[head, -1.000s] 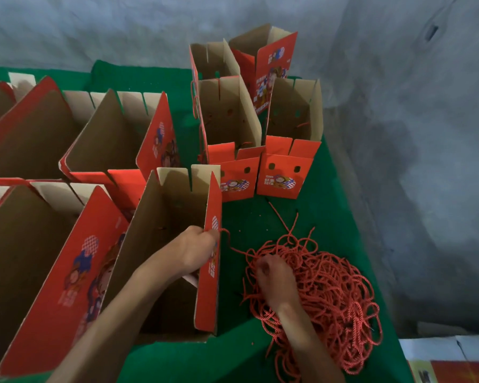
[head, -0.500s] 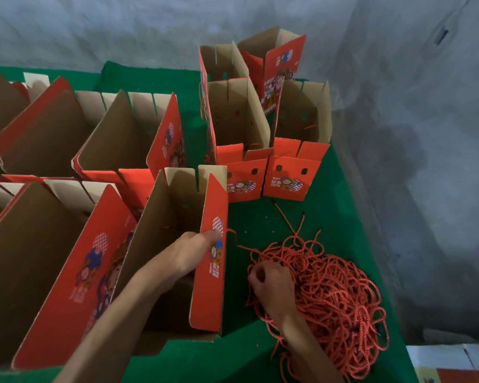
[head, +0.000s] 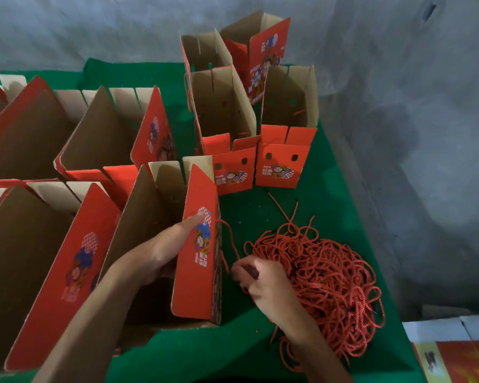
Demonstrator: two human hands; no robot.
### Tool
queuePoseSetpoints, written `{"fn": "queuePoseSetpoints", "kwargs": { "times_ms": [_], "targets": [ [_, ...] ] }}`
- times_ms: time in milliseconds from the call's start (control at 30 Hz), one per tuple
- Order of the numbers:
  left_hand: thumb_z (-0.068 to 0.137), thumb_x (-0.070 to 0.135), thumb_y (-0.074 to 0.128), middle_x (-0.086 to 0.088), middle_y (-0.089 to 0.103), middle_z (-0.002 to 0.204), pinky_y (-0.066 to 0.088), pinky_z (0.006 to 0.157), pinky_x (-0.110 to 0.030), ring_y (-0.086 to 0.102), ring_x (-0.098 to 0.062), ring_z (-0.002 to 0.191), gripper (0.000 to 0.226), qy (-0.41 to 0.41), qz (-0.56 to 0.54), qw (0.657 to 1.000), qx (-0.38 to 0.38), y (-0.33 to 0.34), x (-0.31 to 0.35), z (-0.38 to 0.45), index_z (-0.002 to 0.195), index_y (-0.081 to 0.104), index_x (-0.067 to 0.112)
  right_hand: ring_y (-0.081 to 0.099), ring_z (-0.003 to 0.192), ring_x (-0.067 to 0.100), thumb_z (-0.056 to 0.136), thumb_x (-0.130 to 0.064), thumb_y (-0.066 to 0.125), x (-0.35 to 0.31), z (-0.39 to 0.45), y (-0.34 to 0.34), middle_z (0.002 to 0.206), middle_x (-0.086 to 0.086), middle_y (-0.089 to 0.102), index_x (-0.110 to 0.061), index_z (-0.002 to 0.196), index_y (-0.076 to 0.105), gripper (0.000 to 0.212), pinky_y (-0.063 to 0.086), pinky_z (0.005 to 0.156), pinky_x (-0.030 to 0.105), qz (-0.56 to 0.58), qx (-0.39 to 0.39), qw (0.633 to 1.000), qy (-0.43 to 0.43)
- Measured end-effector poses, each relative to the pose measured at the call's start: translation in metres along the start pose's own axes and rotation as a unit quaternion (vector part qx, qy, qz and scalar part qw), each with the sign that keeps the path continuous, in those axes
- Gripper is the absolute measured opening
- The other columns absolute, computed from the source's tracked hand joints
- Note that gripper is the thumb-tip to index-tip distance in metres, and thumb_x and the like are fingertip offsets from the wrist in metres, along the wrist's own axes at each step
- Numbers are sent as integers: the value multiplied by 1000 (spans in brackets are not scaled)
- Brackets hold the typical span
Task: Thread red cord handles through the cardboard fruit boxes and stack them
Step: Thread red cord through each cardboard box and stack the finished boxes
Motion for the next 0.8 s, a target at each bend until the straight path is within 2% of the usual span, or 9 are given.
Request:
{"fn": "queuePoseSetpoints", "kwargs": {
  "times_ms": [67, 100, 200, 300, 400, 467, 567, 733, 800],
  "targets": [
    [83, 78, 49, -2, 79, 97, 60, 80, -42, 77, -22, 89, 62, -3, -1, 1000, -3, -2, 0, -1, 117, 64, 29, 58, 66, 1, 101, -26, 65, -1, -2, -10, 87, -10, 72, -20, 102, 74, 11, 39, 59, 14, -190, 43, 981, -23],
    [83, 78, 50, -3, 79, 98, 60, 81, -42, 77, -22, 90, 62, -4, -5, 1000, -2, -2, -1, -1, 118, 64, 29, 60, 70, 3, 101, -26, 65, -3, -2, -15, 90, -10, 72, -18, 103, 73, 12, 42, 61, 15, -190, 54, 980, -27],
    [84, 78, 49, -4, 79, 101, 59, 88, -46, 77, -24, 93, 64, -4, -11, 1000, -1, 0, -3, 0, 121, 63, 29, 63, 69, -4, 102, -25, 67, -11, -5, -20, 82, -20, 71, -21, 103, 77, 11, 44, 59, 12, 22, 3, 1000, -19],
    [81, 81, 49, -3, 78, 104, 57, 92, -49, 76, -25, 95, 70, 0, -11, 1000, 0, 3, -3, 0, 127, 59, 29, 70, 73, 2, 99, -25, 70, -17, -7, -10, 86, -17, 76, -28, 102, 78, 9, 54, 64, 18, 115, -38, 993, 0],
    [80, 82, 50, -3, 78, 105, 58, 90, -48, 76, -24, 95, 76, -4, -6, 1000, 1, 4, -2, 1, 133, 56, 28, 72, 80, 21, 97, -23, 72, -16, -6, 3, 88, -1, 77, -22, 101, 78, 7, 54, 69, 27, 140, -31, 990, 17],
    [81, 82, 49, -4, 78, 105, 58, 91, -50, 76, -25, 95, 75, -5, -8, 1000, 2, 4, -1, 1, 132, 57, 28, 73, 81, 18, 98, -19, 70, -15, -5, 10, 88, -1, 78, -17, 101, 76, 8, 56, 71, 25, 147, -33, 989, 17],
    [80, 85, 47, -4, 78, 105, 57, 94, -51, 76, -26, 97, 73, -3, -12, 1000, -3, 4, -1, 0, 127, 58, 31, 74, 86, 25, 99, -18, 68, -12, -3, 15, 90, 4, 78, -15, 100, 75, 8, 59, 79, 39, 180, -26, 983, 27],
    [73, 92, 43, -2, 78, 104, 59, 89, -51, 76, -23, 95, 71, 2, 9, 1000, -8, 9, -2, -2, 116, 58, 37, 72, 80, 19, 99, -25, 68, -9, 0, 25, 86, 0, 77, -20, 96, 76, 9, 60, 75, 40, 161, 12, 987, 16],
    [67, 99, 41, -4, 78, 106, 59, 89, -52, 76, -26, 97, 80, 3, 4, 1000, -25, 8, -1, -3, 115, 60, 37, 73, 80, 21, 98, -22, 70, -9, 0, 28, 87, 1, 77, -16, 97, 77, 10, 60, 75, 40, 174, 23, 984, 20]
  ]
}}
Point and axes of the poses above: each hand's wrist, its own z-axis towards the middle knuckle, its own y-axis out of the palm, x = y × z, the point moved 2 cm from there along z, towards the middle knuckle
